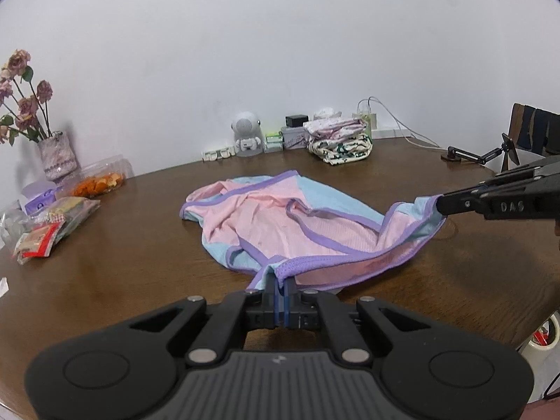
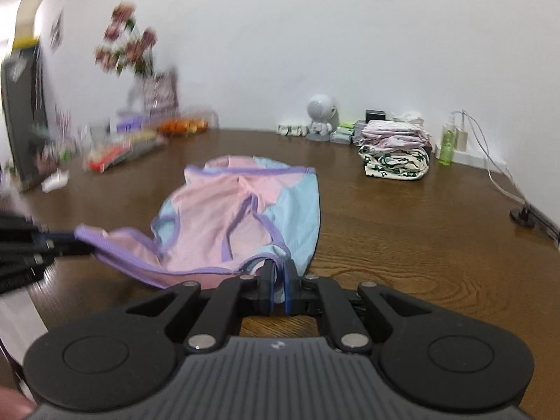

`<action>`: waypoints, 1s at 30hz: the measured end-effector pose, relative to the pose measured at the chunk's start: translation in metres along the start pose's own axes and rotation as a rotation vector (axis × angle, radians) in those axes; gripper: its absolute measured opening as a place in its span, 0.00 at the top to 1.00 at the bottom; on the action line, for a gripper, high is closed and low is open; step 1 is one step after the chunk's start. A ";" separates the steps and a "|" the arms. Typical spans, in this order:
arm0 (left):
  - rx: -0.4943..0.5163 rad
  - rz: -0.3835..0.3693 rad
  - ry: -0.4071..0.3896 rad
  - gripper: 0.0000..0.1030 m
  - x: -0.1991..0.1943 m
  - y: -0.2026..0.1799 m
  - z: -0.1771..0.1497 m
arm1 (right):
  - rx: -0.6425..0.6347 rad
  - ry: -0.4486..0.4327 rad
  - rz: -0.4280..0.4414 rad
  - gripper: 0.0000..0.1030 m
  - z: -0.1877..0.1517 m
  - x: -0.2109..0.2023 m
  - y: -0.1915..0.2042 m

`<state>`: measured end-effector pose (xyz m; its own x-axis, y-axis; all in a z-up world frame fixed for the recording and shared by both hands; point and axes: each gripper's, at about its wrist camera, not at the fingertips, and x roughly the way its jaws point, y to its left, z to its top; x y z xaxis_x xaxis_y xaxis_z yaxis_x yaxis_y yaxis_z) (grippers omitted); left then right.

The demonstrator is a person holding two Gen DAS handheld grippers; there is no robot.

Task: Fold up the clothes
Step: 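Regrasp the purple-trimmed hem with the left gripper while the right gripper grasps another hem corner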

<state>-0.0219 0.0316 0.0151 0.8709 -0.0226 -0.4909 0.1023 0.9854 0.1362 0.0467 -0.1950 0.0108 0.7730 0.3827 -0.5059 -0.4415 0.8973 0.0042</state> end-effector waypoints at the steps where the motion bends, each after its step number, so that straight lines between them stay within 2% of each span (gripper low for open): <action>1: -0.001 -0.001 0.004 0.99 0.001 0.000 -0.001 | -0.031 0.012 -0.007 0.95 -0.001 0.003 0.003; 4: -0.005 -0.004 0.013 0.99 0.003 0.000 -0.004 | -0.132 0.055 -0.008 0.90 -0.007 0.012 0.013; 8: -0.006 -0.007 0.016 0.98 0.003 0.001 -0.006 | -0.329 0.092 -0.036 0.57 -0.018 0.018 0.034; 10: -0.007 -0.010 0.016 0.98 0.002 0.002 -0.006 | -0.437 0.100 -0.055 0.48 -0.024 0.019 0.044; 11: -0.007 -0.011 0.017 0.98 0.002 0.002 -0.007 | -0.484 0.096 -0.067 0.35 -0.027 0.018 0.049; 12: -0.008 -0.014 0.017 0.98 0.002 0.002 -0.007 | -0.533 0.088 -0.081 0.19 -0.031 0.017 0.055; 14: -0.011 -0.016 0.018 0.98 0.003 0.002 -0.007 | -0.637 0.038 -0.135 0.03 -0.040 0.013 0.066; 17: -0.012 -0.021 0.022 0.98 0.006 0.002 -0.007 | -0.753 -0.031 -0.185 0.03 -0.049 0.010 0.079; 25: -0.015 -0.028 0.022 0.98 0.007 0.005 -0.008 | -0.788 0.028 -0.219 0.05 -0.049 0.013 0.070; 27: -0.017 -0.030 0.021 0.98 0.007 0.005 -0.009 | -0.810 0.034 -0.238 0.20 -0.049 0.015 0.067; 30: -0.019 -0.033 0.023 0.98 0.007 0.005 -0.009 | -0.838 0.047 -0.239 0.30 -0.048 0.022 0.068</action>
<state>-0.0196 0.0376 0.0042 0.8559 -0.0520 -0.5145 0.1217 0.9872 0.1027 0.0116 -0.1360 -0.0411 0.8762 0.1791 -0.4474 -0.4740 0.4878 -0.7331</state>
